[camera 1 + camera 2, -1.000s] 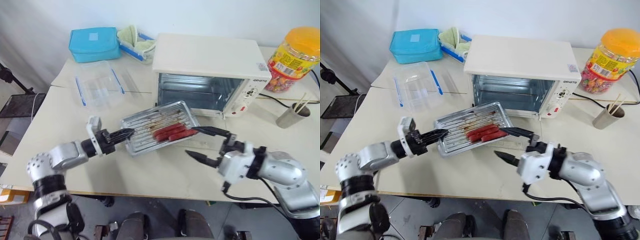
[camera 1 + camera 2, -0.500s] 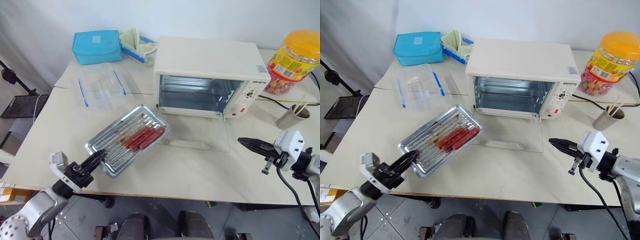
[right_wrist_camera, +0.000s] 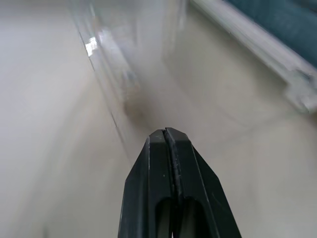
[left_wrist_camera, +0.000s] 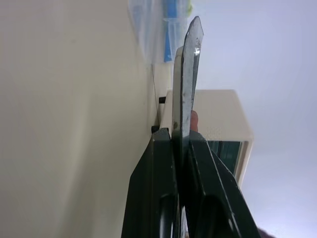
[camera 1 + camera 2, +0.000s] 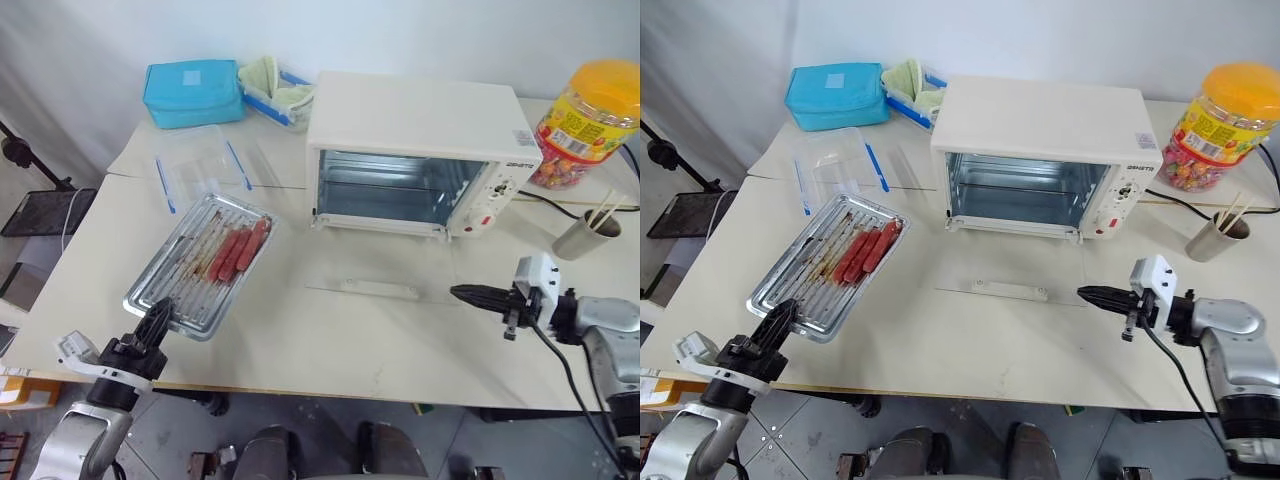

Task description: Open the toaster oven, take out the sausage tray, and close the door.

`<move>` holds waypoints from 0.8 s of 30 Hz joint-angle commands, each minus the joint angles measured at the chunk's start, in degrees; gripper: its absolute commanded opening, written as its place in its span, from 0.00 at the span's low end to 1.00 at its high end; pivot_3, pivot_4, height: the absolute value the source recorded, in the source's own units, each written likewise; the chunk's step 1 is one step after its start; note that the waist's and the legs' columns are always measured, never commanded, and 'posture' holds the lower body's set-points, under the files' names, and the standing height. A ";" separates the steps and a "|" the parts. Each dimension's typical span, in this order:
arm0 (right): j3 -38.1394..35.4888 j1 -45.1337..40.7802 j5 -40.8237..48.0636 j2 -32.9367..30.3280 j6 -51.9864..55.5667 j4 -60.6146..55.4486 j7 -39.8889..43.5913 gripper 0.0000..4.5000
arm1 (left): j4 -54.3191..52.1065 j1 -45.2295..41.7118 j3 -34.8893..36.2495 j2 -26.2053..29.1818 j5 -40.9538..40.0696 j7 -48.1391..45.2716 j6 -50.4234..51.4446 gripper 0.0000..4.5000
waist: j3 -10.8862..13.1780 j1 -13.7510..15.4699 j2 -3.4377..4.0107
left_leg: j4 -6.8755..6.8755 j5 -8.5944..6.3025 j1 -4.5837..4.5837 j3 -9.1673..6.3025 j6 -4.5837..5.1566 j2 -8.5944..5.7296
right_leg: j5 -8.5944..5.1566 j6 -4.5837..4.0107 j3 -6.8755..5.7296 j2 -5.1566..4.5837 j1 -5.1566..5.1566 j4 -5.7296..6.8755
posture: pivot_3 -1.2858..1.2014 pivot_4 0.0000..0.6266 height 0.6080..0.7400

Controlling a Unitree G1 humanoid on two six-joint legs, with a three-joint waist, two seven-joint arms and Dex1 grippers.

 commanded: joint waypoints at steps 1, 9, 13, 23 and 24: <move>-2.26 -0.43 2.96 -0.41 1.82 -2.08 1.23 0.00 | -3.85 -0.70 -0.95 0.75 -1.97 0.09 -1.22 0.00 | 0.02 0.08 0.05 | 0.00 0.00 0.00 -0.01 0.00 -0.02 | 0.00 0.00 0.00 0.00 -0.01 0.02 | 0.52 0.24 1.00; -7.03 -0.02 4.68 -1.95 4.05 -4.27 -1.48 0.00 | -1.73 -3.18 -1.05 2.35 -1.97 1.40 -1.14 0.00 | 0.02 -0.04 0.05 | 0.00 -0.04 0.00 0.00 -0.02 0.03 | 0.00 0.00 -0.01 0.02 -0.01 0.00 | 0.52 0.24 1.00; -4.84 -0.92 -3.00 -5.01 -1.23 4.28 -1.84 0.00 | -1.19 -3.75 -1.03 2.29 -1.97 1.63 -0.99 0.00 | 0.02 0.00 0.04 | 0.00 -0.08 0.00 0.01 0.04 -0.04 | 0.00 0.00 -0.01 0.01 0.00 -0.01 | 0.52 0.24 1.00; 0.48 -6.18 -6.71 -2.37 -4.84 12.45 2.43 0.00 | 0.10 -5.27 -1.07 2.46 -1.97 2.21 0.12 0.00 | 0.03 -0.27 0.06 | 0.00 -0.07 0.03 0.15 0.03 0.05 | -0.01 -0.01 -0.01 0.13 -0.01 -0.01 | 0.52 0.24 1.00; 0.09 -6.05 -5.03 -1.85 -3.77 11.10 3.72 0.00 | 0.13 -5.34 -0.95 2.48 -1.97 2.30 0.14 0.00 | 0.03 -0.23 0.06 | 0.01 -0.06 0.04 0.14 0.03 0.06 | -0.01 -0.01 -0.02 0.13 -0.01 -0.02 | 0.52 0.24 1.00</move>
